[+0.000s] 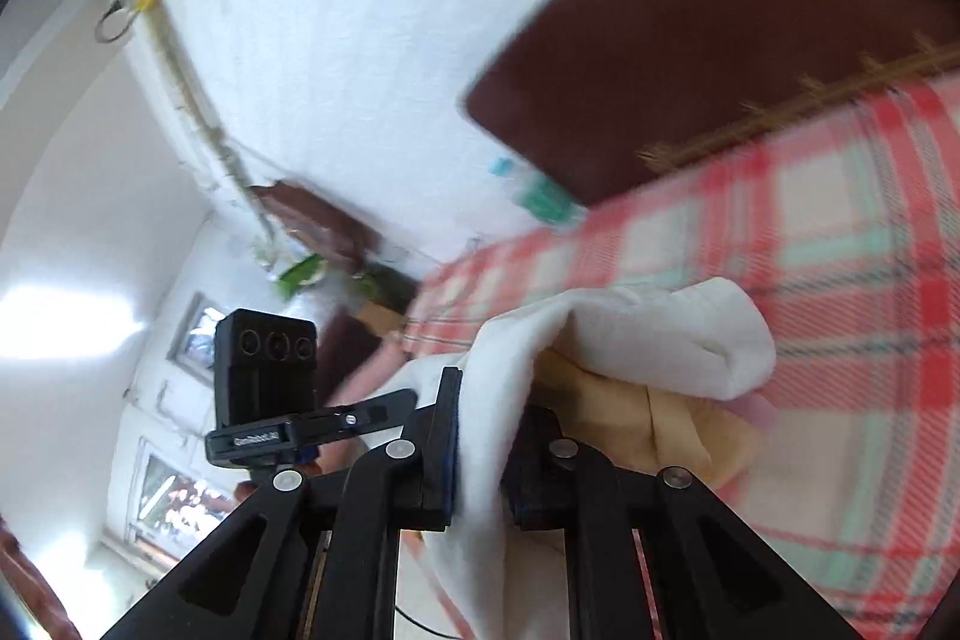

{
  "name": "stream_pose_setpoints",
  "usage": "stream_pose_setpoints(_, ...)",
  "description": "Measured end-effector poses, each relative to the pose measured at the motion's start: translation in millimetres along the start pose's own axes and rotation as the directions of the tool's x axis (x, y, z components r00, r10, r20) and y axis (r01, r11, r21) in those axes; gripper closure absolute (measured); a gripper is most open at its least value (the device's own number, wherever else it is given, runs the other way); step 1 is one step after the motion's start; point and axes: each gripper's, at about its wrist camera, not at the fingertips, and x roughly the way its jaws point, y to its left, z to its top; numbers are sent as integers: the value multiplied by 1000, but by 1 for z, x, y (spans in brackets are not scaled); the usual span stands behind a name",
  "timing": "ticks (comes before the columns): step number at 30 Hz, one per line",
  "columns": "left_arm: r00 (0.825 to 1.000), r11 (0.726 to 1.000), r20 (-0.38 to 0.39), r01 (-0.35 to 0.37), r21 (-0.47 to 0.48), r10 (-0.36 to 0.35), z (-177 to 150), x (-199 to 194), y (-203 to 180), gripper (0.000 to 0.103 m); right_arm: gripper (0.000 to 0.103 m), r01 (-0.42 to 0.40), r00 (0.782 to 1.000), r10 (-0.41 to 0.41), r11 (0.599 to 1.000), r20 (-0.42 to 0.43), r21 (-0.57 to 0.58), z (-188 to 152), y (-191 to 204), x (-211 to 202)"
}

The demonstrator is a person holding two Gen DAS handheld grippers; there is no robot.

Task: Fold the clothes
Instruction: 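Grasp the folded shirt with both tools and lift it off the bed, then carry the folded shirt with both tools onto the clothes stack and release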

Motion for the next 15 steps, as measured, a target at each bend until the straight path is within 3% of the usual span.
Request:
stream_pose_setpoints(3,988,995,125,-99,33,95,23,-77,6,92,91,-85,996,85,994,-6,-73,23,58,46)
stream_pose_setpoints(5,965,985,206,-170,20,162,37,-127,13,92,91,-151,989,150,982,-16,-111,38,95,80)
stream_pose_setpoints(9,896,956,342,-292,-20,281,51,-221,29,92,91,-261,965,256,950,-51,-170,56,166,154)
stream_pose_setpoints(11,844,931,409,-362,-40,346,51,-261,38,92,91,-291,957,284,936,-66,-196,57,197,193)
stream_pose_setpoints(14,791,914,468,-392,-108,394,35,-311,65,92,91,-338,940,318,921,-125,-194,43,229,253)
stream_pose_setpoints(15,788,911,464,-391,-129,404,26,-313,76,92,91,-346,934,321,919,-156,-186,34,235,271)
